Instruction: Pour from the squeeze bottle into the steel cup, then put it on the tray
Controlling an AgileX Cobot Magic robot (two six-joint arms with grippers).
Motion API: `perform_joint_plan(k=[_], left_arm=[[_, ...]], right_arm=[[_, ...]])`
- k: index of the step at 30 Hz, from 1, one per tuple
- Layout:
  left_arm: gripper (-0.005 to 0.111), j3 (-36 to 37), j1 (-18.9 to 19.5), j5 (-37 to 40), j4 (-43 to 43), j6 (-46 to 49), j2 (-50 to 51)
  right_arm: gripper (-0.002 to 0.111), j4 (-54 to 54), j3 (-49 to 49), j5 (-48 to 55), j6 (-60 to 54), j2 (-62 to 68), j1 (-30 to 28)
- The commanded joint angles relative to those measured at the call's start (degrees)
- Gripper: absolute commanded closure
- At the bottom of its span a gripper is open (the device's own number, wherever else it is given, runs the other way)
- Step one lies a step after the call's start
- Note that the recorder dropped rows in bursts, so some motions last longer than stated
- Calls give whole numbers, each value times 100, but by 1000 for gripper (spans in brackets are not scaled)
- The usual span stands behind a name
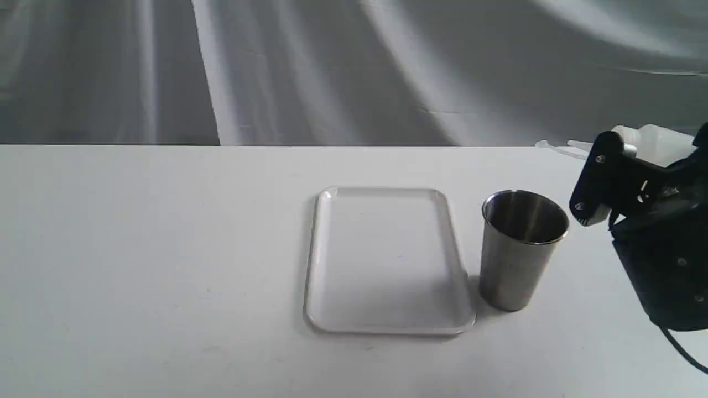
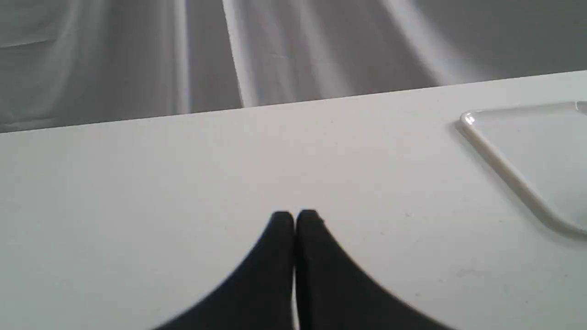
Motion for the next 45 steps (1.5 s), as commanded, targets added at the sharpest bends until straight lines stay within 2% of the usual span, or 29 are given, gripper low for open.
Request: perform_joint_plan(k=[1, 7, 21, 38, 45], left_arm=[[107, 25, -33, -39, -4, -27, -15], [107, 25, -33, -39, -4, -12, -15], [107, 25, -33, -39, -4, -29, -15], [107, 25, -33, -39, -4, -16, -15], [107, 25, -33, -39, -4, -30, -15]], right_arm=[[92, -195, -74, 218, -13, -42, 79], [92, -195, -470, 218, -61, -17, 141], [92, -195, -472, 288, -518, 287, 340], [92, -195, -472, 634, -2133, 287, 352], [92, -195, -615, 634, -2155, 252, 406]])
